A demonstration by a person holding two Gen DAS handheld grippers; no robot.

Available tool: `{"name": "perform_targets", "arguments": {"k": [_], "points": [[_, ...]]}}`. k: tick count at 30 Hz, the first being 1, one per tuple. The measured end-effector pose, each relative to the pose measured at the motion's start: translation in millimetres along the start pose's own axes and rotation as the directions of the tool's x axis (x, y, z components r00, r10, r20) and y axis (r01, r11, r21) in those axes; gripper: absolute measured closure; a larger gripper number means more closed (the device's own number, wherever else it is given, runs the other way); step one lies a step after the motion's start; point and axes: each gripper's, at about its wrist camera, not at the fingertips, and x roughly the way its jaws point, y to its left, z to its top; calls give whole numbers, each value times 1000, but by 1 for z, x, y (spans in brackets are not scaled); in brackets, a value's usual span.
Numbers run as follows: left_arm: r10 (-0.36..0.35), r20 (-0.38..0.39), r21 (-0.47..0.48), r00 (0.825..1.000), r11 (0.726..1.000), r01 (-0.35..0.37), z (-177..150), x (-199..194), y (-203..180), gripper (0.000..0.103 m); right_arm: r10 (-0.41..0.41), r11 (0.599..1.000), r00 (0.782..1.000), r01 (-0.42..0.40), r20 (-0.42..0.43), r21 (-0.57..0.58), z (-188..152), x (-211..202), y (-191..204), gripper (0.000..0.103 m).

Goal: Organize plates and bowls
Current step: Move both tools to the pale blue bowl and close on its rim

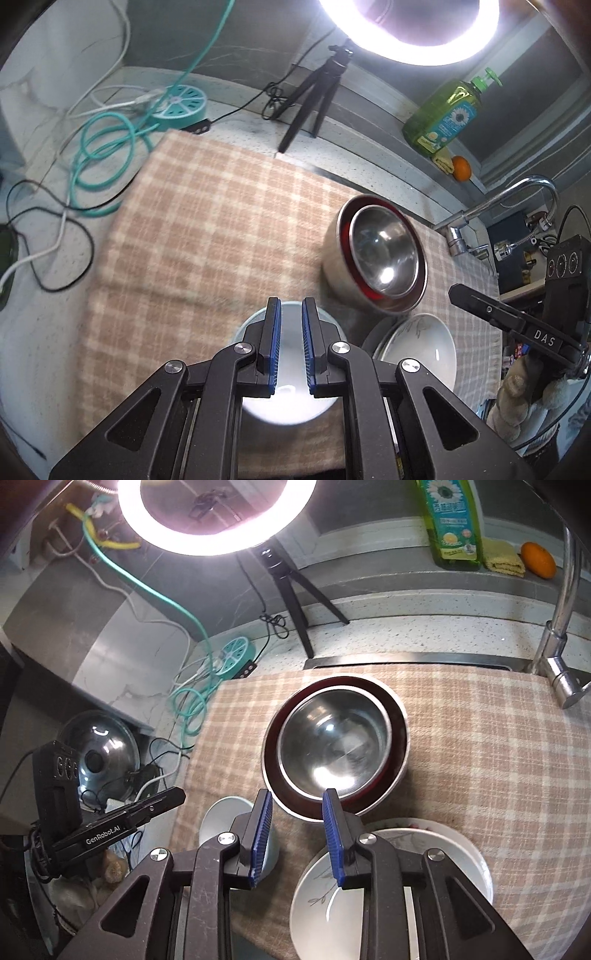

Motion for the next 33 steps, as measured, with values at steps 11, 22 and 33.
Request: {"name": "perform_targets", "arguments": {"k": [11,22,33], "points": [[-17,-55,-85,998,996,12,-34,2,32,93,42,999,995,-43,-92,-11,-18,32,20,77],[-38,-109,-146,993,989,22,-44,16,52,93,55,998,977,-45,-208,51,-28,74,21,78],[-44,-130,-162,991,986,23,-44,27,56,93,10,1000,972,-4,-234,25,-30,93,26,79]]}}
